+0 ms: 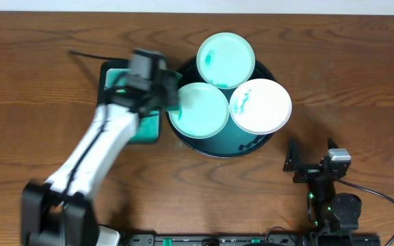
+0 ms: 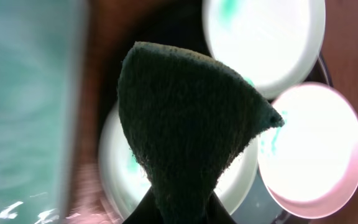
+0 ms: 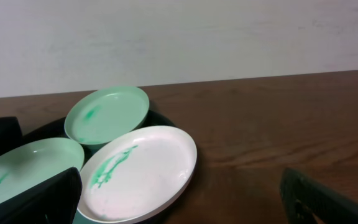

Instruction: Clean dirty plates on tray and stack at the side

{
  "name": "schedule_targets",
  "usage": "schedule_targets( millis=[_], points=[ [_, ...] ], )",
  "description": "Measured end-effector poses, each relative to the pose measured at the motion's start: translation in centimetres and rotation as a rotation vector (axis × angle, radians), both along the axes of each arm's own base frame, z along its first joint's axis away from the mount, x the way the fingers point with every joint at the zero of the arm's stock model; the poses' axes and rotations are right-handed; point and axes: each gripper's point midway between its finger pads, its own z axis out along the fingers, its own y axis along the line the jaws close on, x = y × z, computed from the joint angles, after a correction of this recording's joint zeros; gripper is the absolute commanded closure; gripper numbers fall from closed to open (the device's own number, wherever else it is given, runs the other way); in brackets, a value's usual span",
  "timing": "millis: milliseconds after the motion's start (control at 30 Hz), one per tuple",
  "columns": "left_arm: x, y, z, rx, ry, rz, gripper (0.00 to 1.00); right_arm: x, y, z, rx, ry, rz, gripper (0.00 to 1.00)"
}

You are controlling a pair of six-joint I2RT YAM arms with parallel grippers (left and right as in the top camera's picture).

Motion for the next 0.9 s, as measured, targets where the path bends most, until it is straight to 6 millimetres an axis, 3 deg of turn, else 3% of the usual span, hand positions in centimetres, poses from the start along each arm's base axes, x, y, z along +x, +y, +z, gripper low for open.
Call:
schedule_targets(
  millis=[100,267,400,600,633,733,767,833,900],
  points=[
    [0.1,-4.1,-2.7,-0.011,0.009,-0.072,0.93,0.0,0.0,0.0,0.000,0.000,0.000,0.01],
    [-0.5,-7.6,-6.1,0.011,0.026,-0.139,0.93,0.0,0.0,0.0,0.000,0.000,0.000,0.01],
    [-0.8,-7.5,-8.4,0.085,0.049,-0.116,0.93,0.0,0.0,0.0,0.000,0.000,0.000,0.01],
    [-0.5,-6.5,-10.2,0.143,0.065,-0.074,0.91,0.0,0.0,0.0,0.000,0.000,0.000,0.01],
    [-0.5,-6.3,-10.3,0.148,0.069,-0.057,0.85,0.0,0.0,0.0,0.000,0.000,0.000,0.01],
    [-0.3,-5.8,-10.5,0.157,0.073,-0.004,0.41,0.0,0.0,0.0,0.000,0.000,0.000,0.01],
    [-0.1,-5.7,-10.5,0.155,0.070,0.008,0.32,0.0,0.0,0.0,0.000,0.000,0.000,0.01],
    [0.1,-5.6,-10.4,0.153,0.066,0.032,0.23,0.0,0.0,0.0,0.000,0.000,0.000,0.01],
    [0.1,-5.5,-10.4,0.152,0.066,0.043,0.21,0.0,0.0,0.0,0.000,0.000,0.000,0.01]
  ],
)
